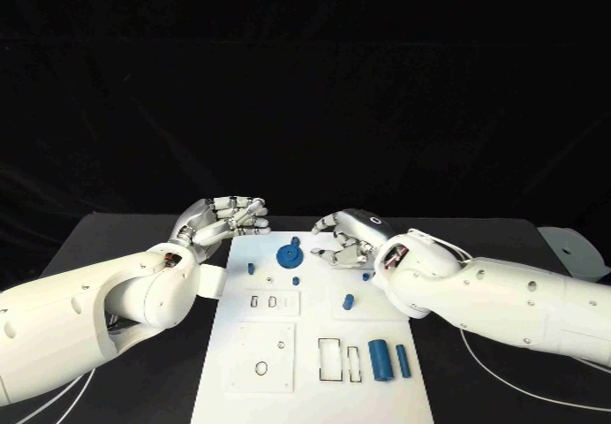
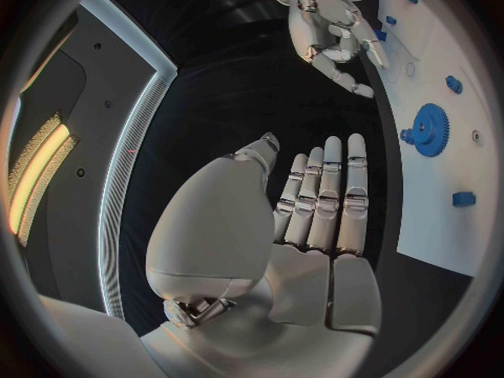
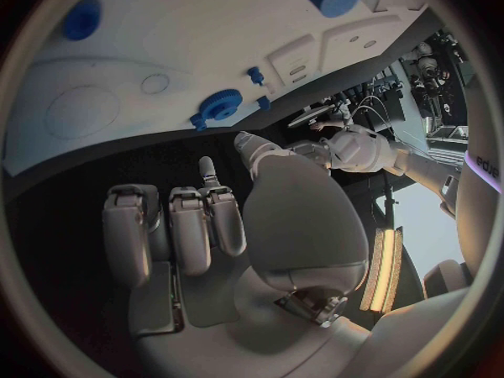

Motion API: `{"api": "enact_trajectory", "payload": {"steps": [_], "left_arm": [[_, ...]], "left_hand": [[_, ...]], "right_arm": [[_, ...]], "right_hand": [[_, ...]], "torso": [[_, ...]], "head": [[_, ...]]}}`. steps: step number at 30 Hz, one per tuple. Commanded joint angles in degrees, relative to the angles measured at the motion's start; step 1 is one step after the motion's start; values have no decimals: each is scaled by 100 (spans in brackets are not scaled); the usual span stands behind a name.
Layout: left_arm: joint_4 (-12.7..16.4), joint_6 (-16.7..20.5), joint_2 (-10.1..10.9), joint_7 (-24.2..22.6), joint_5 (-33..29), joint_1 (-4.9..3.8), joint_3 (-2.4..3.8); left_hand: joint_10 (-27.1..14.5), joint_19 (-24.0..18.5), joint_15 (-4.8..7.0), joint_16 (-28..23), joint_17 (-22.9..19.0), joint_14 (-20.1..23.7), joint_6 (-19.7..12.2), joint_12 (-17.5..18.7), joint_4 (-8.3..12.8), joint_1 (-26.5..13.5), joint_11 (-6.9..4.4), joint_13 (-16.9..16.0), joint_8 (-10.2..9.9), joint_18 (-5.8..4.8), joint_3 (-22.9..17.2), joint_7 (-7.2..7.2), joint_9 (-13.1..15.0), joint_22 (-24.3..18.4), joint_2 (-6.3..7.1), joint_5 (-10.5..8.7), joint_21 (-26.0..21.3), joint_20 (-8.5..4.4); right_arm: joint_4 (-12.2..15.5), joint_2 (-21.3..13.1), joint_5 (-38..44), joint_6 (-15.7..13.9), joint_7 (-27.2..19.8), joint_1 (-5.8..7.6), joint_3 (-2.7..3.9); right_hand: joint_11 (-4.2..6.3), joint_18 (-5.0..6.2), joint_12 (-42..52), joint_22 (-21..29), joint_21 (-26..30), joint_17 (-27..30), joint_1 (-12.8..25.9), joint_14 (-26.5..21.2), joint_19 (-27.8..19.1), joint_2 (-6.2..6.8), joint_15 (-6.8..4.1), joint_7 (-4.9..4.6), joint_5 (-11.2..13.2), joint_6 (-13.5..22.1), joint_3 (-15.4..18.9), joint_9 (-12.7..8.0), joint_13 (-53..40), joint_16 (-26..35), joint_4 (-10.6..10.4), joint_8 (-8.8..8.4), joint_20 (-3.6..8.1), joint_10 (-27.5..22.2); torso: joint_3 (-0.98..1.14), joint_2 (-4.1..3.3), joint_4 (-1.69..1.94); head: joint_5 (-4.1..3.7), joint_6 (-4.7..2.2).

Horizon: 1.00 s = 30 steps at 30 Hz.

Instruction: Assemble the parts on the task board

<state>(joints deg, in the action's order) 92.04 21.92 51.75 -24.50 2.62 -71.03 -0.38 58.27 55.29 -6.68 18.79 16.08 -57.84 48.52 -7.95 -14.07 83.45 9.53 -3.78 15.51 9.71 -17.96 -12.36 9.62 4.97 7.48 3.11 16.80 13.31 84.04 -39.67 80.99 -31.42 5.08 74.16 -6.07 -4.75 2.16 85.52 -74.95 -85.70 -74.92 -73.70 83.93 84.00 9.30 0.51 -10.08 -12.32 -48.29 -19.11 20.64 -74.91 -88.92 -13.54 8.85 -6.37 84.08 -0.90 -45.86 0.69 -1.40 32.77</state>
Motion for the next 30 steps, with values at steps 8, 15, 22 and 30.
{"api": "enact_trajectory", "payload": {"steps": [8, 15, 22, 30], "left_arm": [[-21, -160, 17, -59, -17, -6, 2], [-70, -200, -1, -73, -17, -5, 2], [-86, -223, -10, -80, -17, -3, 1], [-109, -228, -43, -79, -17, -2, 1]], "left_hand": [[29, 29, -40, -33, 22, 18, -36, 49, 12, -20, 32, -4, -40, 83, -41, -59, 8, -12, 9, 4, -43, -4], [30, 30, -40, -35, 24, 18, -36, 51, 14, -20, 31, -4, -41, 83, -41, -57, 9, -14, 14, 4, -44, -3], [30, 30, -40, -35, 24, 18, -36, 51, 14, -20, 31, -4, -41, 83, -41, -57, 9, -14, 14, 4, -44, -3], [36, 29, -40, -39, 29, 21, -36, 57, 18, -19, 30, -5, -41, 83, -43, -55, 10, -17, 18, 4, -47, -3]], "right_arm": [[464, -1409, -1545, 930, -1411, 219, 39], [331, -1843, -1400, 1283, -1582, 140, 28], [-31, -1735, -1334, 1269, -1557, -32, 14], [-384, -1369, -1305, 1044, -1368, -157, 12]], "right_hand": [[-10, -146, -83, -1267, -200, -1185, -487, 539, 442, 203, 16, 34, 107, -120, -161, -99, -987, -36, 429, -25, -28, 143], [-13, -144, -64, -1261, -193, -1181, -523, 537, 436, 255, 15, 27, 130, -117, -163, -118, -1007, -34, 484, -39, -26, 157], [-25, -144, -51, -1263, -194, -1198, -545, 541, 437, 262, 22, 11, 99, -105, -177, -132, -1020, -38, 512, -53, -29, 169], [-40, -137, -52, -1238, -169, -1199, -552, 541, 419, 249, 33, -6, 85, -64, -198, -154, -1019, -39, 527, -83, -36, 167]], "torso": [[27, 31, -104], [61, 29, -139], [59, 23, -135], [51, 19, -92]], "head": [[2, 4], [-27, 16], [-74, 50], [-70, 70]]}}
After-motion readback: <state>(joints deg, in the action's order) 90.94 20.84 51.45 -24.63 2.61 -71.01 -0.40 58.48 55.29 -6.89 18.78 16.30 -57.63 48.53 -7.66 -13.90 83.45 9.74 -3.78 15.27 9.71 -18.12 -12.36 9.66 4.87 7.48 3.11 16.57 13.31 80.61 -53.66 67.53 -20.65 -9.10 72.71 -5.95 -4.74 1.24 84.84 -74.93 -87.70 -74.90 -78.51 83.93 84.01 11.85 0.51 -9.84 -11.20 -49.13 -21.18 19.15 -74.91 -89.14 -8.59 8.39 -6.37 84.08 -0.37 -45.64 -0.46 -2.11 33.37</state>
